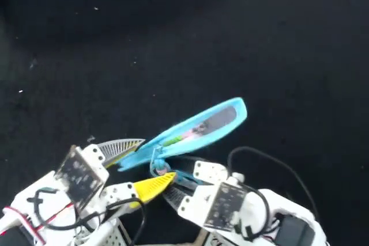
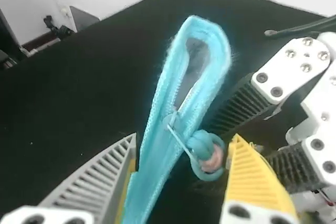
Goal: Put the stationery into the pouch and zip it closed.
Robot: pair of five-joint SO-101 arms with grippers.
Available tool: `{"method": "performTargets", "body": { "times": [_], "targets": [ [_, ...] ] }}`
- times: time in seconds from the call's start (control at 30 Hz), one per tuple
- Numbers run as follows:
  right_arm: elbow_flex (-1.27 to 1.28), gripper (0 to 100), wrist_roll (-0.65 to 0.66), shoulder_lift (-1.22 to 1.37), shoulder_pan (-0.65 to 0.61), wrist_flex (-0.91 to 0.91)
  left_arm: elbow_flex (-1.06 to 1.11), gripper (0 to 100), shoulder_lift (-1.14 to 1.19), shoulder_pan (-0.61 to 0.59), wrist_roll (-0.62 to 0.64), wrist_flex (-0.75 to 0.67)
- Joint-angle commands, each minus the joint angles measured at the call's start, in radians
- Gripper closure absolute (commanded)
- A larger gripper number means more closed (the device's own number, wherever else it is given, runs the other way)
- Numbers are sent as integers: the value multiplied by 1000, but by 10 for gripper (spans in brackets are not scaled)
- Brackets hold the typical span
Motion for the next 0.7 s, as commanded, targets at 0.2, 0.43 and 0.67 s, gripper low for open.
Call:
{"method": "performTargets", "body": {
  "times": [0.2, 0.43, 0.67],
  "targets": [
    [-217, 986, -6, -74, -14, 75, 30, 735, 8, -59, -12, 12],
    [-269, 986, 5, -67, 75, 75, 133, 735, 6, -51, -38, 11],
    [-254, 986, 91, -74, 193, 80, 131, 736, 2, -61, -91, 12]
  ]
}}
